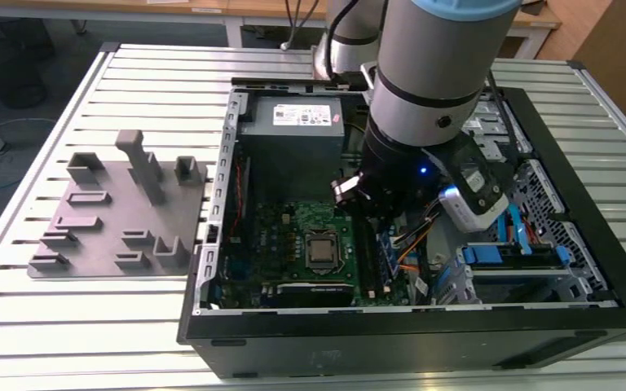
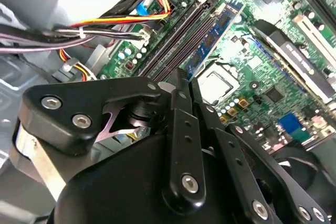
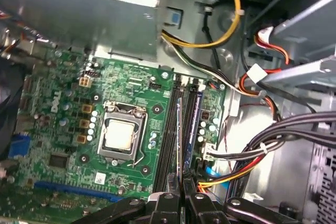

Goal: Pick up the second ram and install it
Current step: 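Insert the second ram into the second slot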

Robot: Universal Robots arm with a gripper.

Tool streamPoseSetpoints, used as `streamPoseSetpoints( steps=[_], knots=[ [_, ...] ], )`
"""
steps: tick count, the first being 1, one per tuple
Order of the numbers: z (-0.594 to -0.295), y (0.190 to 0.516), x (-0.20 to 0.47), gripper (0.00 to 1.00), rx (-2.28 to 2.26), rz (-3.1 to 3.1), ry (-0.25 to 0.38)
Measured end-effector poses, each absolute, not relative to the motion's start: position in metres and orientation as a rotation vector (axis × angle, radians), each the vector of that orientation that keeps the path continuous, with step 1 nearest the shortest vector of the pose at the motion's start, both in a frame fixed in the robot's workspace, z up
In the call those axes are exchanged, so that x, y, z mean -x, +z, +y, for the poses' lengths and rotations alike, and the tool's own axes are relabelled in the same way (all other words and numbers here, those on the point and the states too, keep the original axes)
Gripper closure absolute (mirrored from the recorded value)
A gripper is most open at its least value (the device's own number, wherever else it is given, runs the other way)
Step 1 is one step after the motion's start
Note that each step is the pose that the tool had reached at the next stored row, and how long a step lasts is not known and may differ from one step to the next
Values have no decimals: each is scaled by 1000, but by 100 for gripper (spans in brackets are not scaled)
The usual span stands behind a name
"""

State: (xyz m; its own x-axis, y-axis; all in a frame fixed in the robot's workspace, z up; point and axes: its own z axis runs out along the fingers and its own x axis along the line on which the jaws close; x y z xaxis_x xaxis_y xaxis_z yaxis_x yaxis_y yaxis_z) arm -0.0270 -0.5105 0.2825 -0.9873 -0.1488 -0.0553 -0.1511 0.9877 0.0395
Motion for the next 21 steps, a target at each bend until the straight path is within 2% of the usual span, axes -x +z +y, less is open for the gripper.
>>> streamPoseSetpoints(
  steps=[21],
  knots=[
    [-511,281,27,86,-147,3080,57]
  ],
)
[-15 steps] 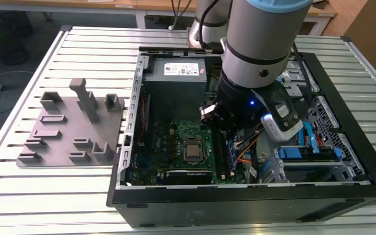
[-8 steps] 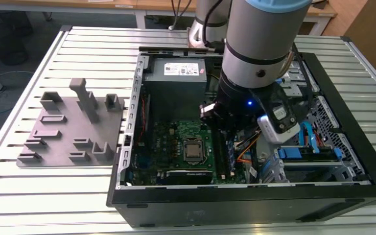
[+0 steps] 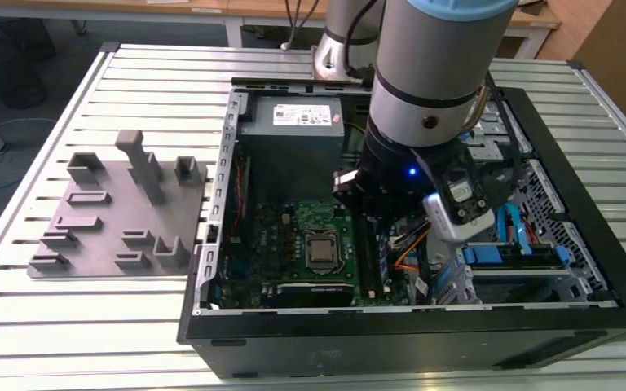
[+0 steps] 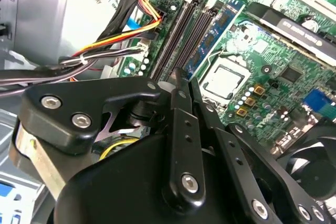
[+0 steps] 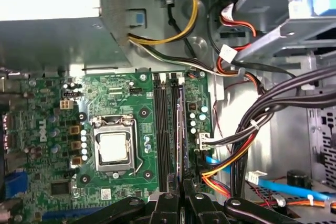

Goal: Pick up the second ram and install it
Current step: 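Insert the second ram into the second slot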

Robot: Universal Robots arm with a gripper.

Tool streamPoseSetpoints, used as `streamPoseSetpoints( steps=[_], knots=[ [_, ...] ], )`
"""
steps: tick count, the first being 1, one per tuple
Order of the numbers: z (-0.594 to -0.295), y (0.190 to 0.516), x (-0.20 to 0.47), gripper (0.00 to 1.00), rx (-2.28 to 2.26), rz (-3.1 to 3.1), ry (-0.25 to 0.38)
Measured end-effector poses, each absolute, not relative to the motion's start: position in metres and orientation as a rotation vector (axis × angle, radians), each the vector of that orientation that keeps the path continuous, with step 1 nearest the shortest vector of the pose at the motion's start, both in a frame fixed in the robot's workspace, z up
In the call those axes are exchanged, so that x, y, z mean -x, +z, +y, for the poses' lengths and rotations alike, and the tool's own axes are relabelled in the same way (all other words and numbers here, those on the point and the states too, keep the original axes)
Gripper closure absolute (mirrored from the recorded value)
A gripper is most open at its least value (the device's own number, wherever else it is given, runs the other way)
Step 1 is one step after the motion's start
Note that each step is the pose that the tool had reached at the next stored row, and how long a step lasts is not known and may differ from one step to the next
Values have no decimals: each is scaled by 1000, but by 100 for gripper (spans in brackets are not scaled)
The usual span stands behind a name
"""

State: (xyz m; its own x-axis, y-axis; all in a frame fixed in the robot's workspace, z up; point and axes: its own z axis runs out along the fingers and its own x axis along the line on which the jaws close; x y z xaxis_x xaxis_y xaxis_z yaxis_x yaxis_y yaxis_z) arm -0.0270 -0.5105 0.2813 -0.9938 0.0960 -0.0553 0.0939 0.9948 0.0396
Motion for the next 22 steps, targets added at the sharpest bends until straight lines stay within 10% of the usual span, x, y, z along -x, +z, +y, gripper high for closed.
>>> streamPoseSetpoints(
  steps=[22],
  knots=[
    [-511,280,27,86,-397,3055,50]
  ],
)
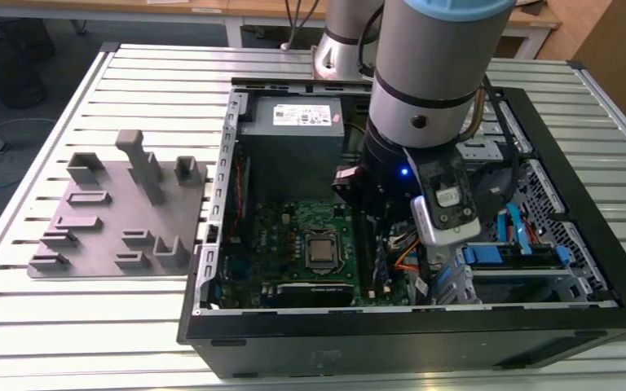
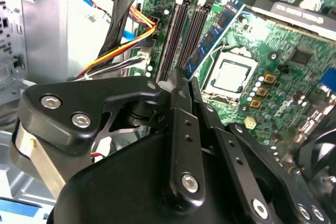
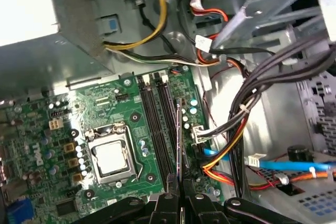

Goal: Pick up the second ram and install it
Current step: 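Insert the second ram into the second slot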

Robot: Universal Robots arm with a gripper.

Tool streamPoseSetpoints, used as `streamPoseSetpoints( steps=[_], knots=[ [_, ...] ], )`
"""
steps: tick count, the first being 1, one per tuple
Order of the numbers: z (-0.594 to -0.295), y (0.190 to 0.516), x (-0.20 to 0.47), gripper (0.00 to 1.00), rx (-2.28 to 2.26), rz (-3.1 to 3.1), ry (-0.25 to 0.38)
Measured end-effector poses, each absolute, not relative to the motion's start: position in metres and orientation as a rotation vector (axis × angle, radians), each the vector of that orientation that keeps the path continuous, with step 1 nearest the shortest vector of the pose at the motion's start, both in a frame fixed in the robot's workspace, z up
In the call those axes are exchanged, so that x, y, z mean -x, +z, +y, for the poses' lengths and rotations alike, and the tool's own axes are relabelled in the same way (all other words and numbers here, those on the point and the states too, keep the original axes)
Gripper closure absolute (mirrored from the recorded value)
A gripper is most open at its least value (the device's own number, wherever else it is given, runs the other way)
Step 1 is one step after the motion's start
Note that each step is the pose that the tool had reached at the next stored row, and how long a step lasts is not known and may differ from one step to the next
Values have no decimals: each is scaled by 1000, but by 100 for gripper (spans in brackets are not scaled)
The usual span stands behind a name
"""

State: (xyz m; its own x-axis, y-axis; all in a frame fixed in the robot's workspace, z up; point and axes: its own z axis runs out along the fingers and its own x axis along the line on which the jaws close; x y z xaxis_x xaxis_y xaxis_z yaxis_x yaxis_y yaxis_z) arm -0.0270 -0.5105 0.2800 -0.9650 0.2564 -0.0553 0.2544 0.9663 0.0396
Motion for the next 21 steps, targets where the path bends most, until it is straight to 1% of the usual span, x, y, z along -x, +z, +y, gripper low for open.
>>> streamPoseSetpoints(
  steps=[12,21],
  knots=[
    [-511,278,27,86,-65,3084,59],
    [-511,278,26,86,-55,3124,59]
  ],
)
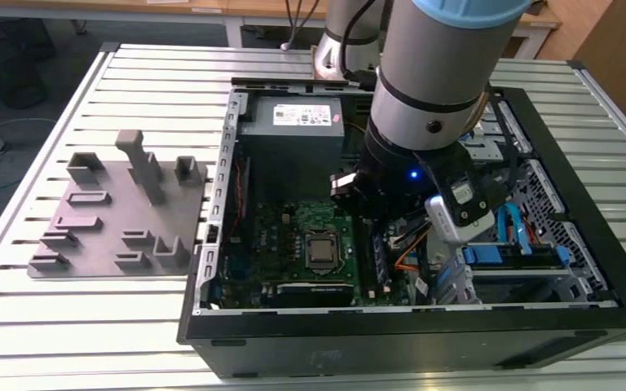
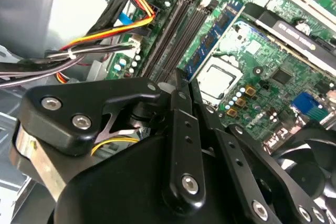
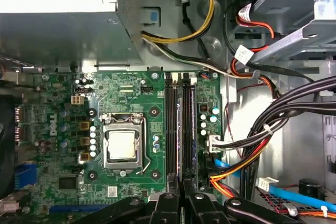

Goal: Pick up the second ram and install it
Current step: 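Insert the second ram into the second slot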

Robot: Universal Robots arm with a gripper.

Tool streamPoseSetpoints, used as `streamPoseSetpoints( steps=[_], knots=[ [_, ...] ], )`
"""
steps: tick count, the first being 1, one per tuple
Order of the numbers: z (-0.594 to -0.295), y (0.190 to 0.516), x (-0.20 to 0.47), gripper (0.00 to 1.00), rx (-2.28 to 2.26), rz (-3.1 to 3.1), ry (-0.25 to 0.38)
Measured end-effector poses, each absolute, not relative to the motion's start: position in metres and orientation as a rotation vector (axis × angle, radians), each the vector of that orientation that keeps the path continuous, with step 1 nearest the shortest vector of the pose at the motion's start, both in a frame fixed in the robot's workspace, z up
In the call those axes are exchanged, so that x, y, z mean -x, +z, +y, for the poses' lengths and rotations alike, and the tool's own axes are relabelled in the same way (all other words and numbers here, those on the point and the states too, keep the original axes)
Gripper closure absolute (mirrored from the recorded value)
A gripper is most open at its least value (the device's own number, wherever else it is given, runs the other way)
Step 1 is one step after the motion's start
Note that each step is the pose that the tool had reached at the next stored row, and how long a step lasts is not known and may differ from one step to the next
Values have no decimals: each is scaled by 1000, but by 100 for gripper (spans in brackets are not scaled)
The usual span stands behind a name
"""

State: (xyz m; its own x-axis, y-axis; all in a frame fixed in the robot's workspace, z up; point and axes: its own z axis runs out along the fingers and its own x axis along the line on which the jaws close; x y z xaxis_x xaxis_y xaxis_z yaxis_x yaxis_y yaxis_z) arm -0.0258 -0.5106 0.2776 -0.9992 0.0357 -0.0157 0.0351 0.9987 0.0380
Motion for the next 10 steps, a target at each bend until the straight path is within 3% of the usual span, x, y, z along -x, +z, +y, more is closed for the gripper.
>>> streamPoseSetpoints(
  steps=[10],
  knots=[
    [-510,275,26,86,-53,3124,89]
  ],
)
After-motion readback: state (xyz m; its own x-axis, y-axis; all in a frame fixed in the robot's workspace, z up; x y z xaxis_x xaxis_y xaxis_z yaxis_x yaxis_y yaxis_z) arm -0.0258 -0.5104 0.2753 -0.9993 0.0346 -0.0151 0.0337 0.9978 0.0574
